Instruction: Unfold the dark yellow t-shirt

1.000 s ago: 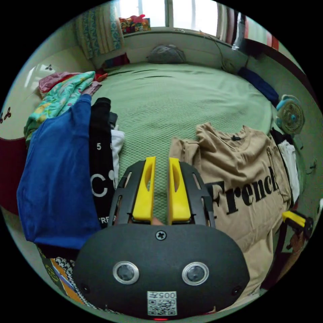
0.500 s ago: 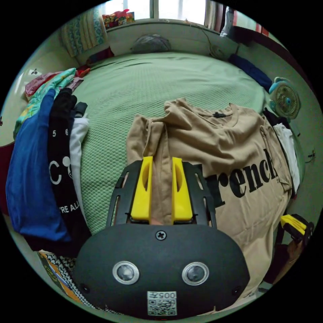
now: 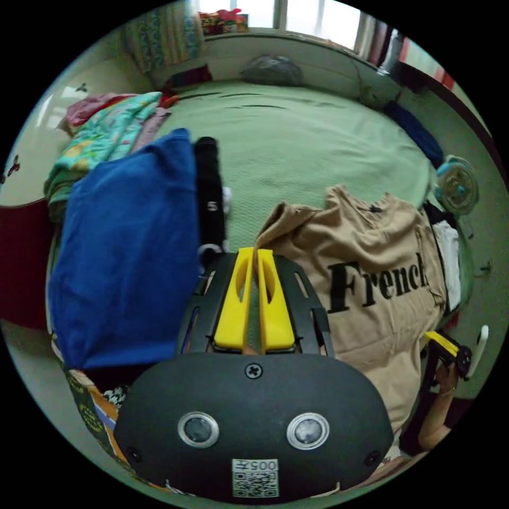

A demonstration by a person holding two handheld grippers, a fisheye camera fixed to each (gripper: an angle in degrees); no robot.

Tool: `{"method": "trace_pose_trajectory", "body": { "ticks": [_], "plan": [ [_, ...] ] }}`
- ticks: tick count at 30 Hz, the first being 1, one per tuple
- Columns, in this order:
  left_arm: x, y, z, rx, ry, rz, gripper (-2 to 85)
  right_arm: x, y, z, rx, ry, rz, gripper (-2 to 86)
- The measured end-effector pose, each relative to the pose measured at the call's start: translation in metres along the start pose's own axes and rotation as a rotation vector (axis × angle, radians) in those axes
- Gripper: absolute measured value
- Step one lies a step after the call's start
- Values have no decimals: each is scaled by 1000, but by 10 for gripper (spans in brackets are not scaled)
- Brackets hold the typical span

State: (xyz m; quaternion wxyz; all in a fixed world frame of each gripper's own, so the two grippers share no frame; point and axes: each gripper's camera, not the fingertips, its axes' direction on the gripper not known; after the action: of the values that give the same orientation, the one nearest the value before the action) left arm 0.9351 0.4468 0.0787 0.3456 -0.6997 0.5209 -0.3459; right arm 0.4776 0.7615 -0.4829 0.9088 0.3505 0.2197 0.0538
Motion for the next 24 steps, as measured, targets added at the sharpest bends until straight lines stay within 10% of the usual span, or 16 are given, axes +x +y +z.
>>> {"method": "trace_pose_trajectory", "body": {
  "ticks": [24],
  "plan": [
    [75,103,66,44,107,44,-7,44,-113,33,116,265,55,7]
  ]
}}
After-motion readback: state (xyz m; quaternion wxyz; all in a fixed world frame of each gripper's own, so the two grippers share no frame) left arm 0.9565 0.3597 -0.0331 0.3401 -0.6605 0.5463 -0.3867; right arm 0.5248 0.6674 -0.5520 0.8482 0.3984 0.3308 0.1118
